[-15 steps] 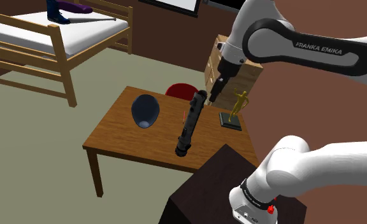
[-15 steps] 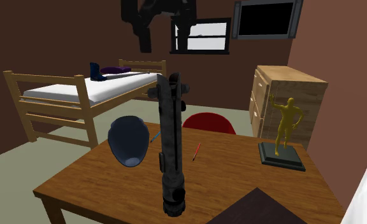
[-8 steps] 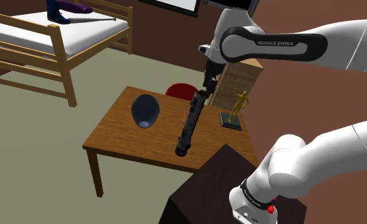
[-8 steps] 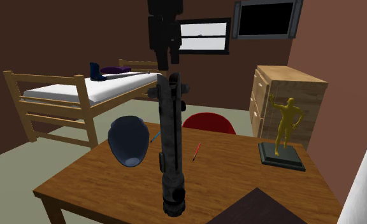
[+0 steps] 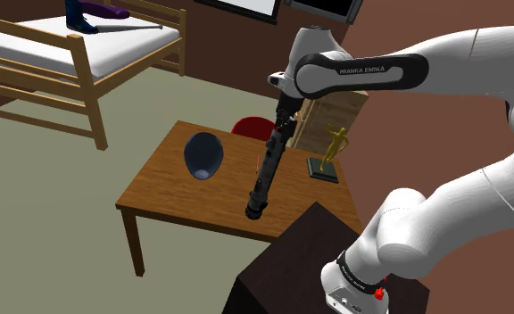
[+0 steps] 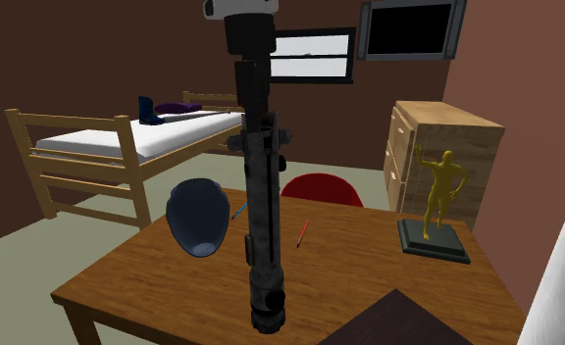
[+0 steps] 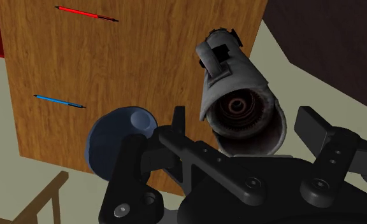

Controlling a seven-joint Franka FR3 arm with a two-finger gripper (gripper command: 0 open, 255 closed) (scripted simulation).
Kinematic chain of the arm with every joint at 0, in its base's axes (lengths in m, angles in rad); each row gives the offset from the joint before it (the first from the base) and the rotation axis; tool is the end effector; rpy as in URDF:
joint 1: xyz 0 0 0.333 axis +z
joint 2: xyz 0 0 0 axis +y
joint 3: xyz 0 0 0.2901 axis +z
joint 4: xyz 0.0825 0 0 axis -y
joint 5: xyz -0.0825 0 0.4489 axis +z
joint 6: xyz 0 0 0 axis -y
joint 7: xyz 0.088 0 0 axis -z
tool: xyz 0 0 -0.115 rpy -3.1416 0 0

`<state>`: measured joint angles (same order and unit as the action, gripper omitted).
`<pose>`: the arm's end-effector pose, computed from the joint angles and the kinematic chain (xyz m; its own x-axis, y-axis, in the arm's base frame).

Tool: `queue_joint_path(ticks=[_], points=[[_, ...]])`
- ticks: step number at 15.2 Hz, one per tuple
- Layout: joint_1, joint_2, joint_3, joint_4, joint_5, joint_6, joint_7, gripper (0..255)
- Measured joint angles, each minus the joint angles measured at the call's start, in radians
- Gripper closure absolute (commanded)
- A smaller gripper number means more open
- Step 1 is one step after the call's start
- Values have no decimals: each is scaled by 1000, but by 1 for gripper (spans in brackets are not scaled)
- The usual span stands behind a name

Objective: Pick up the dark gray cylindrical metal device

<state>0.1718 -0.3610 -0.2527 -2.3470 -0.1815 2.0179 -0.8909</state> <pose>0.5094 -0.0520 0.4101 0.6211 0.7824 -0.0461 0.7834 -0.6181 0.0652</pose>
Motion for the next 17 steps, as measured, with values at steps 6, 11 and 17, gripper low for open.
queue_joint_path(ticks=[6, 11, 17], points=[[-1, 7, -3, -26, -2, 34, 1, 255], [-1, 7, -4, -26, -2, 35, 0, 255], [0, 0, 0, 5, 0, -7, -2, 255]])
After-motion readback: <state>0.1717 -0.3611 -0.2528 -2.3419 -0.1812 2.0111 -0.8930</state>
